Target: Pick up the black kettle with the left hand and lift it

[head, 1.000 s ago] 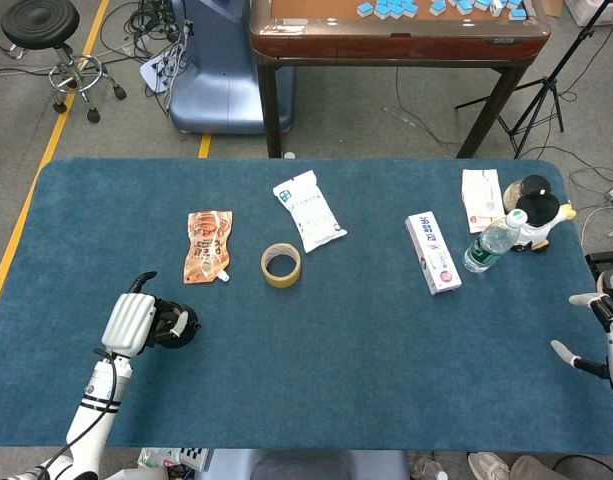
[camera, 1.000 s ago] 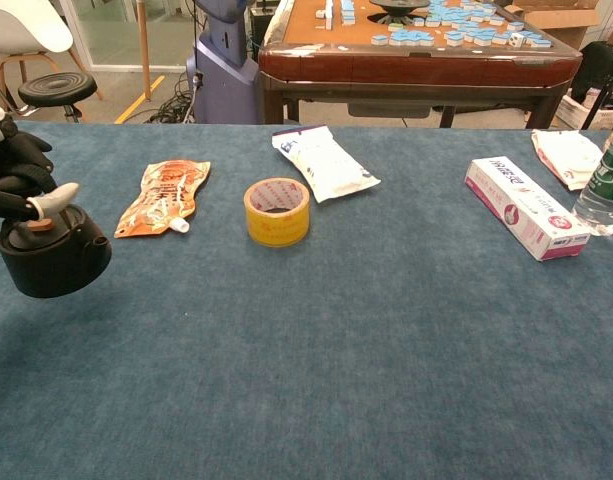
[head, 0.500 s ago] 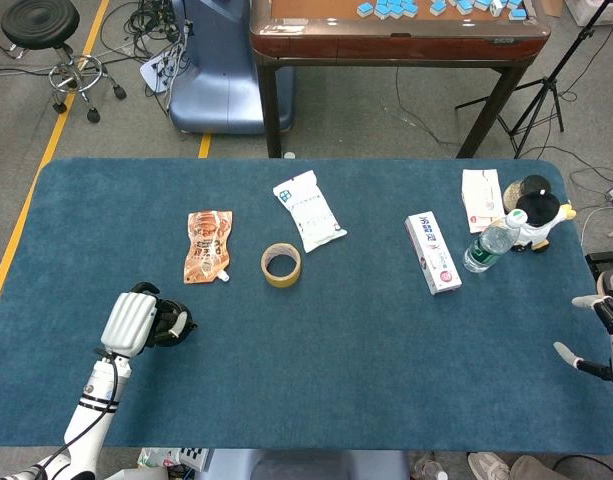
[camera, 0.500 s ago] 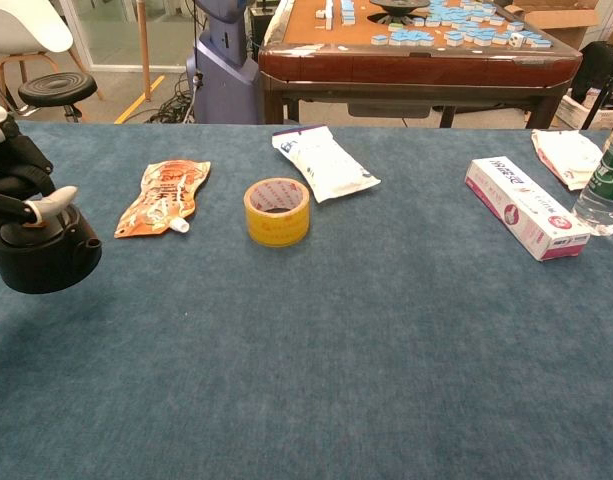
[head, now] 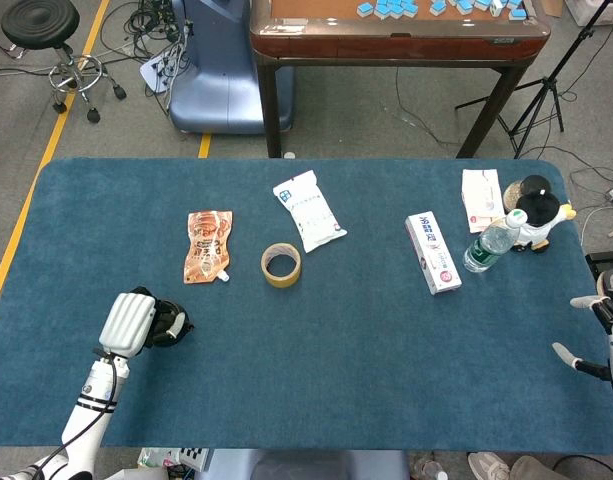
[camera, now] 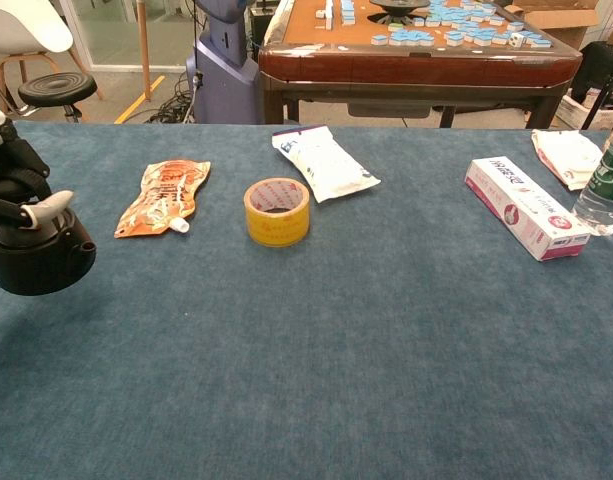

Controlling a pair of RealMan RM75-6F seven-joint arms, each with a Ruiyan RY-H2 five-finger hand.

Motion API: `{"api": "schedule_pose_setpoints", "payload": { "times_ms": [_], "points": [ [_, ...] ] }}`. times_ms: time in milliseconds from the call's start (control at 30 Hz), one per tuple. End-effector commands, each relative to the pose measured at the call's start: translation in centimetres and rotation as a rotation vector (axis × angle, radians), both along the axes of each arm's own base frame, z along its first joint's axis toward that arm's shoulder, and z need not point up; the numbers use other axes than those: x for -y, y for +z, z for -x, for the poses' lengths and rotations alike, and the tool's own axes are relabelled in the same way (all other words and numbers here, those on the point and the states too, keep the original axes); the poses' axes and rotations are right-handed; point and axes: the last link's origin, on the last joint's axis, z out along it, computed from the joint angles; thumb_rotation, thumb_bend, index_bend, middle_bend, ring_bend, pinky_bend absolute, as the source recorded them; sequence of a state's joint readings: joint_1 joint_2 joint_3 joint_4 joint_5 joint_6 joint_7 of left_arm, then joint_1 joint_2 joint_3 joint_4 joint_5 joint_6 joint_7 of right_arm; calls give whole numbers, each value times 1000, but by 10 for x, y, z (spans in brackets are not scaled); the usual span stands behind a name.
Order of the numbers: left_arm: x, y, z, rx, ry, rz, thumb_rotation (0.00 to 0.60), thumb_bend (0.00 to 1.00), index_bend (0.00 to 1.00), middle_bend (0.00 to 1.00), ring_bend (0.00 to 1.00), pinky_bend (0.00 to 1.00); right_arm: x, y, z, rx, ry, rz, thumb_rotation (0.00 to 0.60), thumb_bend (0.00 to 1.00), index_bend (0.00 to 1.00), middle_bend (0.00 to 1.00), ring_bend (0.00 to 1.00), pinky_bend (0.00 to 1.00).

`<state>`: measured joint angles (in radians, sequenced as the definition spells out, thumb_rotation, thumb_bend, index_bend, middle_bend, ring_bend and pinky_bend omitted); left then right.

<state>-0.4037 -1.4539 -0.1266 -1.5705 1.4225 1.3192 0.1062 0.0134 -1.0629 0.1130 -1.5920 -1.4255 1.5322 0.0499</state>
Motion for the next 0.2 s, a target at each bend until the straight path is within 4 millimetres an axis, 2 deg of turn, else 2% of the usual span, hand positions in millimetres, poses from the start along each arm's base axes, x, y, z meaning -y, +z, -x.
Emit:
{"api": "schedule_pose_setpoints", "payload": {
  "times_ms": [33,200],
  "points": [
    [0,0,0,0,1,1,536,404,1000,1000,1000,456,0,0,0,0,-1,-1,600,71,338,337,179,177],
    [0,-1,1,-1,5,4,535,404,1000,1000,1000,456,1,0,-1,-2,-2,-3,600,71,338,337,179,178]
  ]
}}
